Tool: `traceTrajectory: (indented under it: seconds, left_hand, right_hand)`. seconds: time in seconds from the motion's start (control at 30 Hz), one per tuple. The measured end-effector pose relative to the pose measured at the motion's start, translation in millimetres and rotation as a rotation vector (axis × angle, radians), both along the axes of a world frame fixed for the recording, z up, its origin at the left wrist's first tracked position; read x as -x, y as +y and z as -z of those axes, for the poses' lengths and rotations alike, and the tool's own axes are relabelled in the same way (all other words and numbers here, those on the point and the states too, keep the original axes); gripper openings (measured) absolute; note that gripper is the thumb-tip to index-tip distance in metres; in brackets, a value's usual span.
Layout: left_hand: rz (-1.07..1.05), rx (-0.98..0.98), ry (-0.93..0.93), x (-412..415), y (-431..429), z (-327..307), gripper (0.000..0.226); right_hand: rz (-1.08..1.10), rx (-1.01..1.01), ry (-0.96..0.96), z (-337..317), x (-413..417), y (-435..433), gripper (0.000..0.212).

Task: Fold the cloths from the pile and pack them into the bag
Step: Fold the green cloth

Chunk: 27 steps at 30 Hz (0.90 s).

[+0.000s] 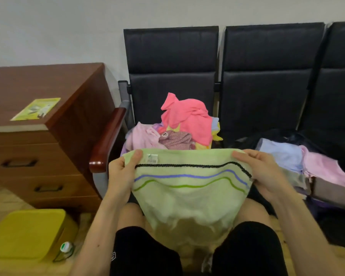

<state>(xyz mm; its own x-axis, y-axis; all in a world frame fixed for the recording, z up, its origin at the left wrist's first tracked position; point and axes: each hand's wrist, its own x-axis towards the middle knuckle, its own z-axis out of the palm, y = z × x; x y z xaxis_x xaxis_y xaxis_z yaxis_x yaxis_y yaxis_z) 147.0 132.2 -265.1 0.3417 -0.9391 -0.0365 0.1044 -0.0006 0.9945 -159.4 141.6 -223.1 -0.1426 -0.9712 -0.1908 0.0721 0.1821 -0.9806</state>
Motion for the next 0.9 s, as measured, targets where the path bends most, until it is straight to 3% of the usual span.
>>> traceTrajectory:
  seconds: [0.2, 0.43, 0.73, 0.9]
  left_hand:
    - [0.003, 0.031, 0.049, 32, 26, 13, 0.022]
    - [0.088, -0.017, 0.043, 63, 42, 33, 0.024]
    - [0.301, -0.023, 0.008, 88, 45, 31, 0.021]
    - [0.354, 0.019, 0.004, 89, 40, 33, 0.023]
  right_hand:
    - [0.107, 0.007, -0.097, 31, -22, 16, 0.012]
    - [0.009, -0.150, -0.164, 49, -58, 29, 0.008]
    - [-0.052, -0.255, -0.149, 57, -81, 31, 0.020]
    - [-0.025, -0.232, -0.121, 57, -87, 24, 0.011]
